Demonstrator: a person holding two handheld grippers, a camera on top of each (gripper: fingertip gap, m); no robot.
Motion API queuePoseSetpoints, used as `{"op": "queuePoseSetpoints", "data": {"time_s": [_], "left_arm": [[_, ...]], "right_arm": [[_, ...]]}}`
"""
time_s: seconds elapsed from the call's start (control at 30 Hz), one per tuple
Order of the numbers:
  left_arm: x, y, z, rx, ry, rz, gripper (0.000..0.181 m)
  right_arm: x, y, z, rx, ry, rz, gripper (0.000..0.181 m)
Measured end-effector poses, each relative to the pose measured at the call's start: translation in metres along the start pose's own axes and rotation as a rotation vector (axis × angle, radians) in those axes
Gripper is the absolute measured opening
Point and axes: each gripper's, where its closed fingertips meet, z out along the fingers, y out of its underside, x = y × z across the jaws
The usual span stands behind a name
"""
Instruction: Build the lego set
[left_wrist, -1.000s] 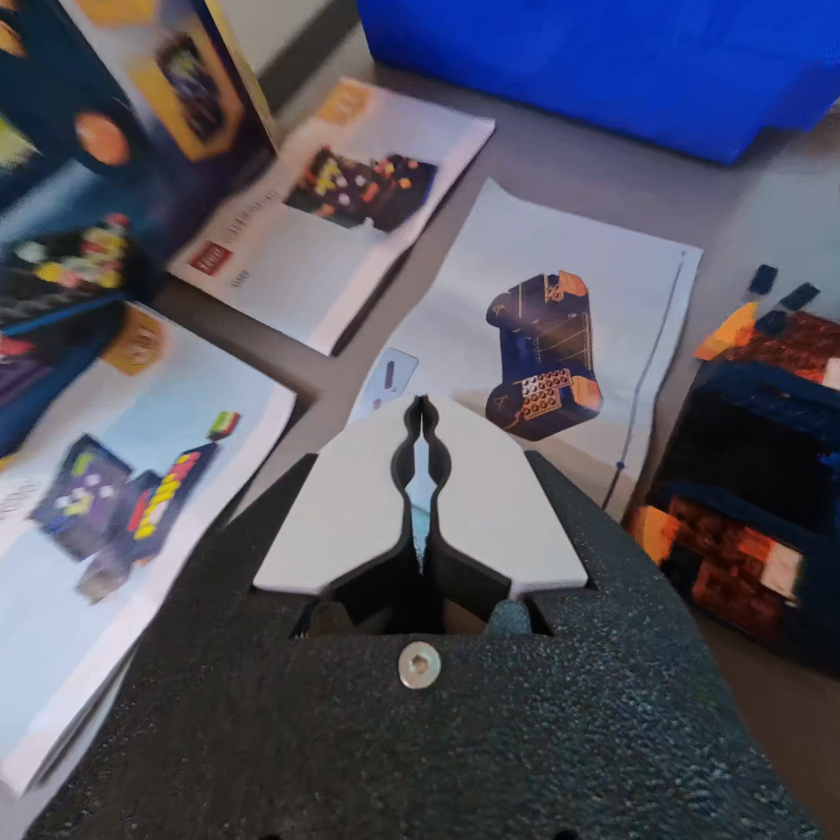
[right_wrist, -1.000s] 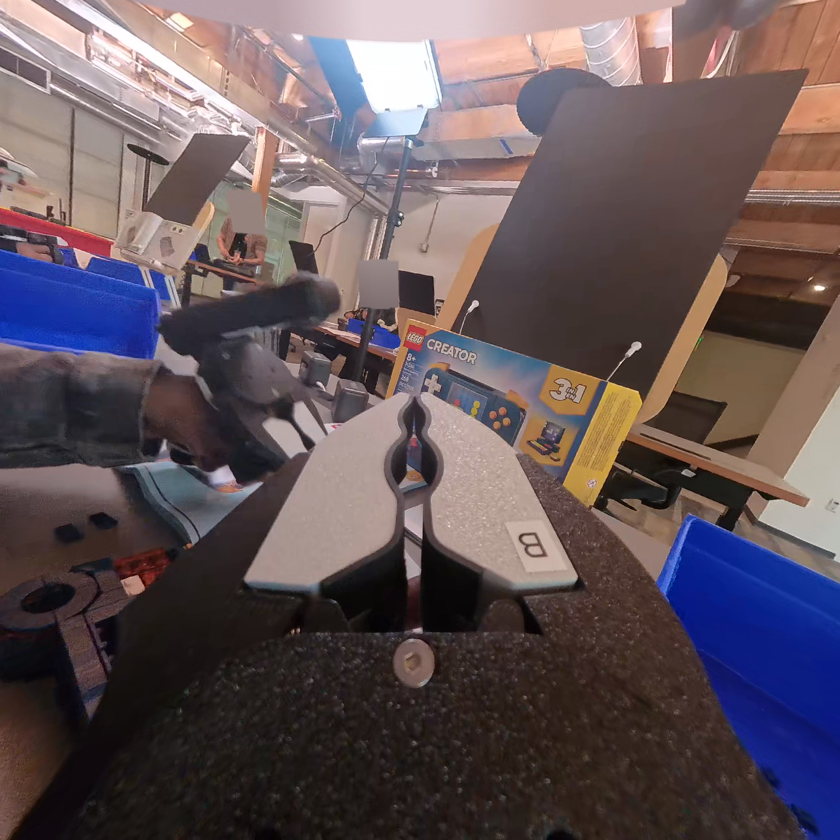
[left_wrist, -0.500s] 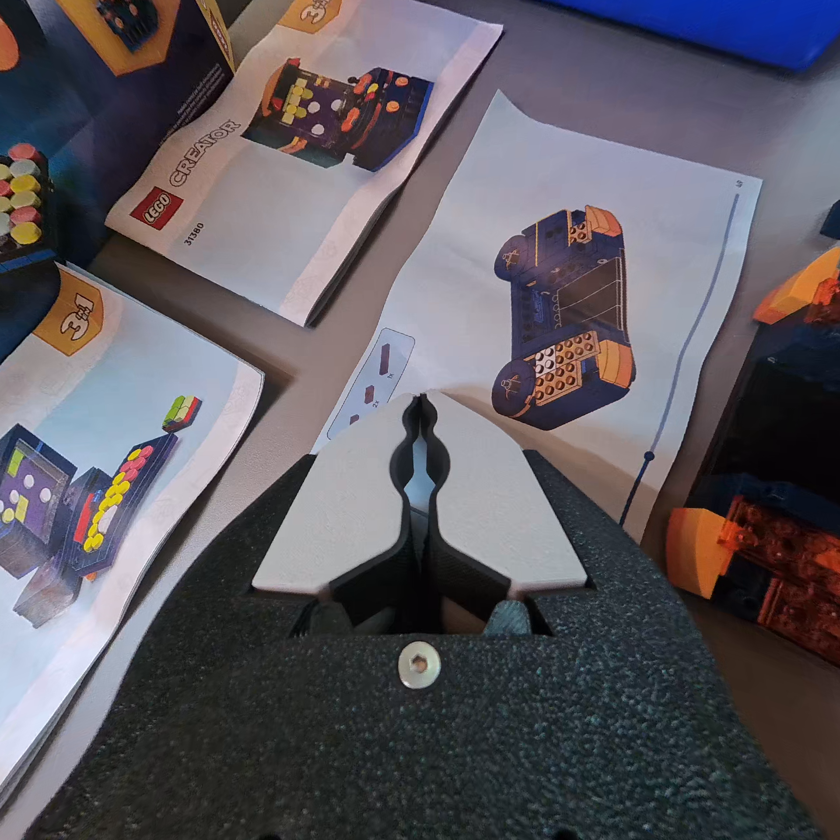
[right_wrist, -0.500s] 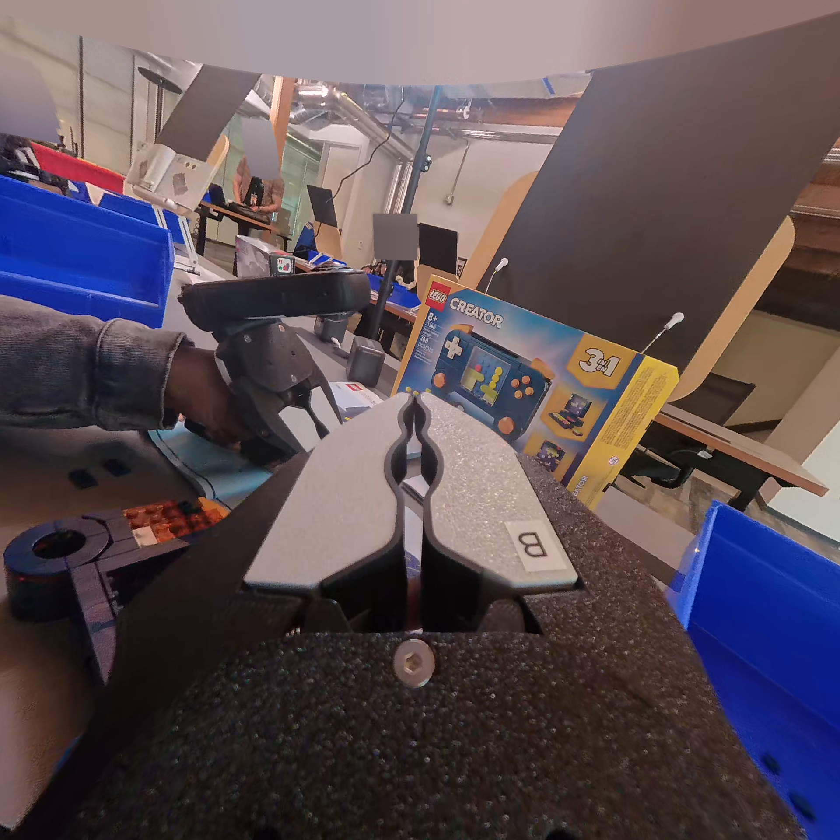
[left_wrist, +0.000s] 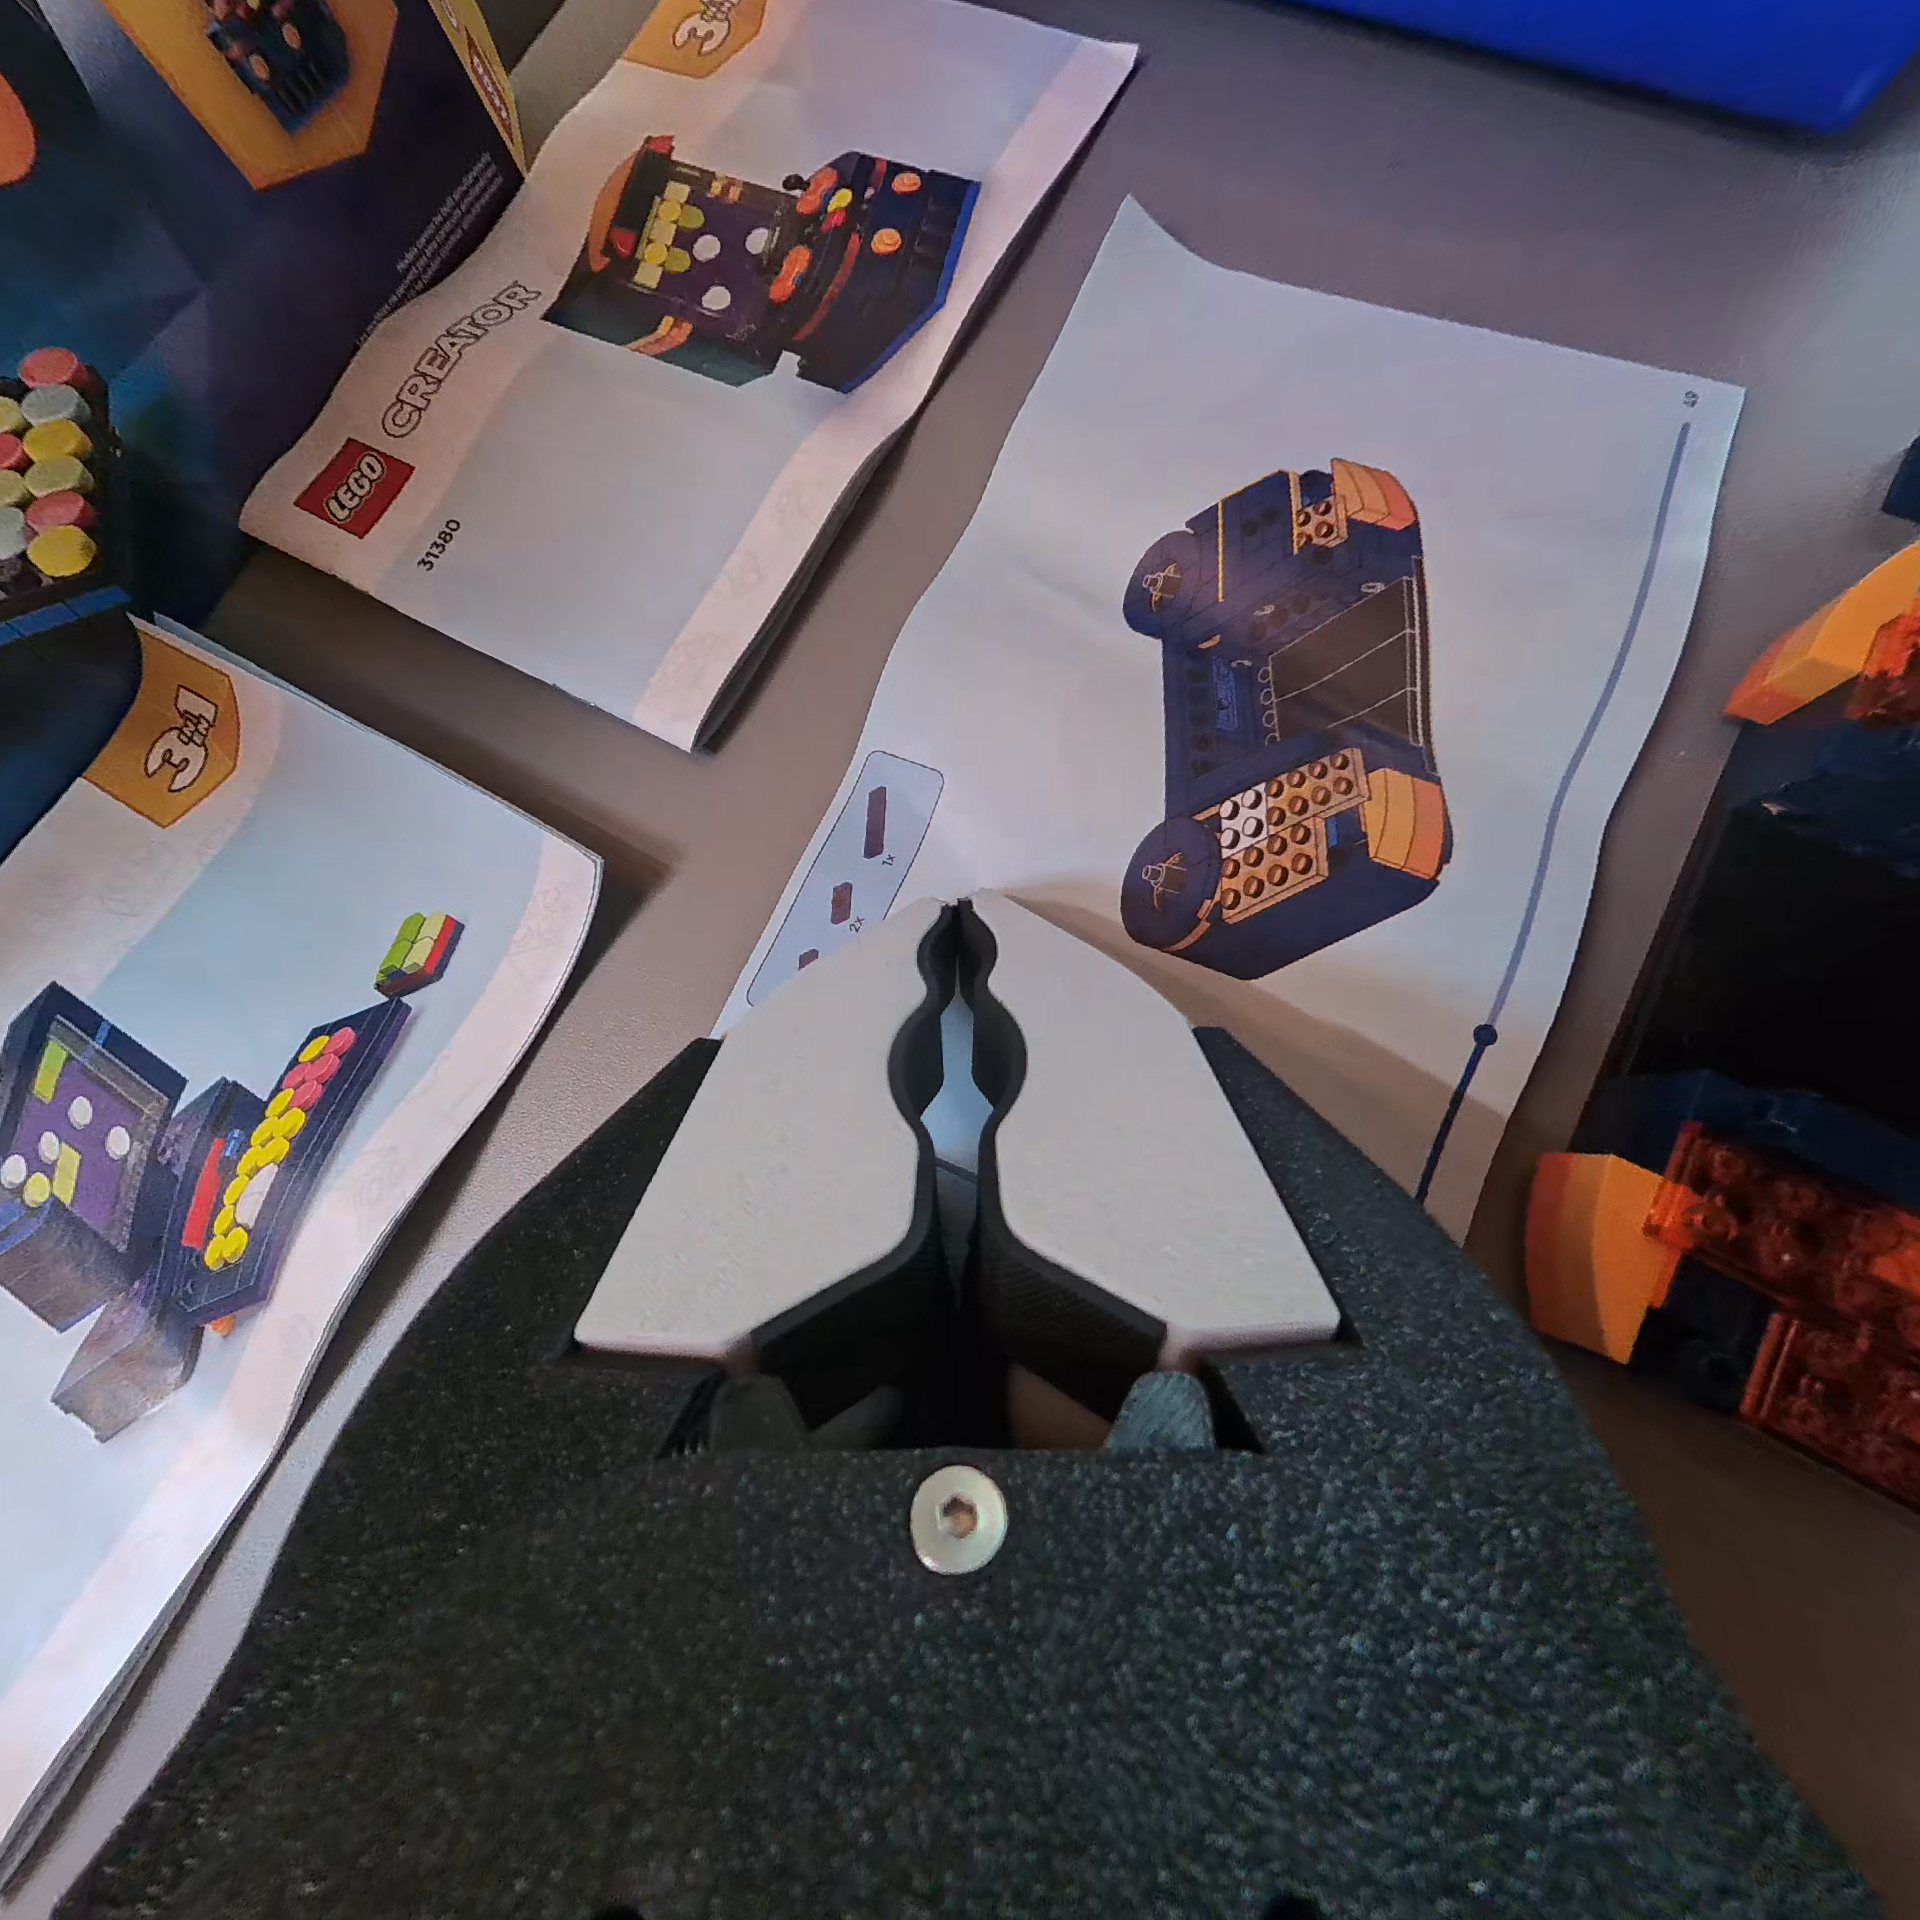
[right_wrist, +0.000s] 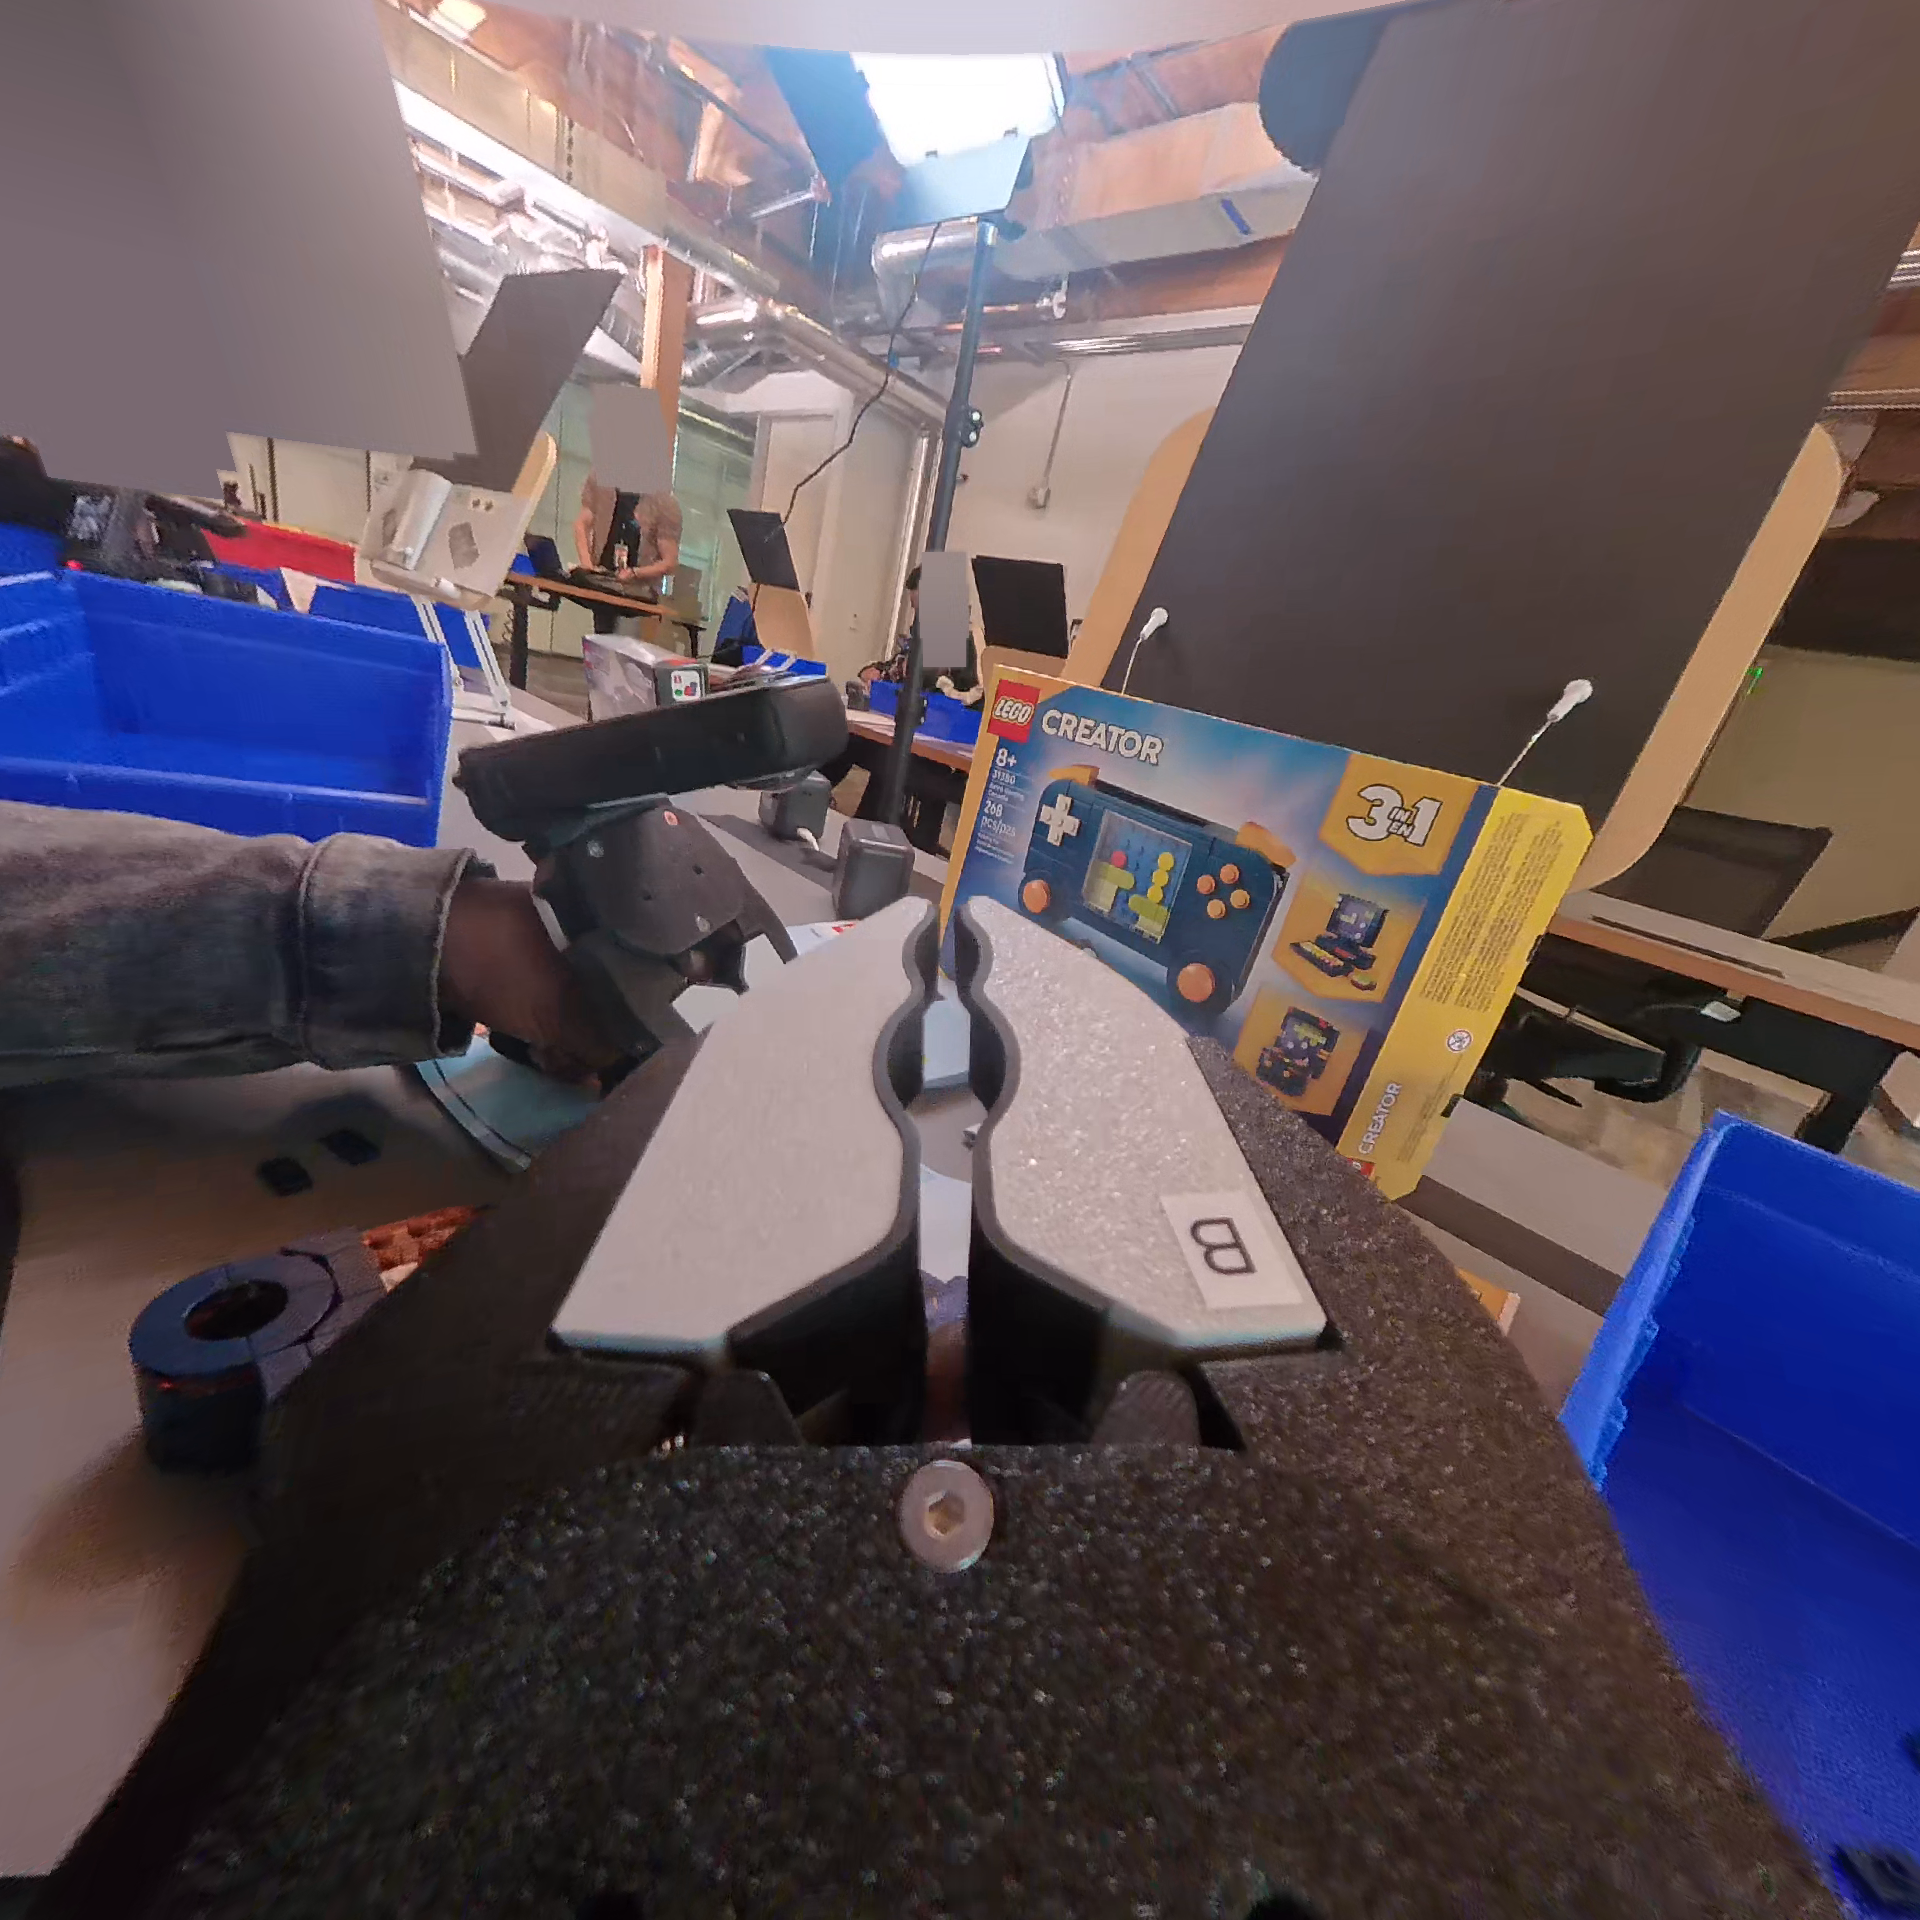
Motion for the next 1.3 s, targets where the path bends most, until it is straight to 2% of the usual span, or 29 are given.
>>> {"op": "queuePoseSetpoints", "data": {"time_s": [0.27, 0.4, 0.47, 0.53, 0.63, 0.67, 0.7, 0.77, 0.87, 0.97, 1.1, 1.2, 1.27, 1.3], "left_arm": [[0.0, 0.0, 0.0, -0.008, 0.0, 0.008, 0.0], [0.0, 0.0, 0.0, -0.02, 0.002, 0.01, 0.0], [0.0, 0.0, 0.0, -0.033, 0.001, 0.015, 0.0], [0.0, 0.0, 0.0, -0.038, -0.001, 0.02, 0.0], [0.0, 0.0, 0.0, -0.034, -0.001, 0.021, 0.0], [0.0, 0.0, 0.0, -0.036, 0.0, 0.021, 0.0], [0.0, 0.0, 0.0, -0.037, -0.001, 0.021, 0.0], [0.0, 0.0, 0.0, -0.04, -0.003, 0.025, 0.0], [0.0, 0.0, 0.0, -0.04, -0.005, 0.028, 0.0], [0.0, 0.0, 0.0, -0.037, -0.001, 0.027, 0.0], [0.0, 0.0, 0.0, -0.028, 0.008, 0.021, 0.0], [0.0, 0.0, 0.0, -0.024, 0.011, 0.021, 0.0], [0.0, 0.0, 0.0, -0.021, 0.012, 0.02, 0.0], [0.0, 0.0, 0.0, -0.02, 0.014, 0.018, 0.0]], "right_arm": [[0.006, -0.009, -0.005, 0.035, 0.005, 0.071, 0.003], [0.021, -0.036, -0.017, 0.053, -0.155, 0.262, 0.018], [0.056, -0.031, -0.03, -0.105, -0.14, 0.283, 0.04], [0.099, -0.004, -0.049, -0.405, -0.113, 0.283, 0.036], [0.149, 0.066, -0.093, -1.022, -0.144, 0.315, 0.035], [0.165, 0.086, -0.102, -1.157, -0.133, 0.285, 0.031], [0.174, 0.1, -0.102, -1.227, -0.14, 0.254, 0.029], [0.174, 0.12, -0.096, -1.312, -0.195, 0.239, 0.028], [0.183, 0.146, -0.098, -1.446, -0.196, 0.122, 0.03], [0.183, 0.16, -0.094, -1.443, -0.205, 0.168, 0.031], [0.187, 0.17, -0.101, -1.492, -0.192, 0.12, 0.031], [0.185, 0.171, -0.098, -1.466, -0.193, 0.131, 0.028], [0.186, 0.171, -0.098, -1.467, -0.193, 0.111, 0.016], [0.186, 0.171, -0.098, -1.468, -0.195, 0.105, 0.016]]}}
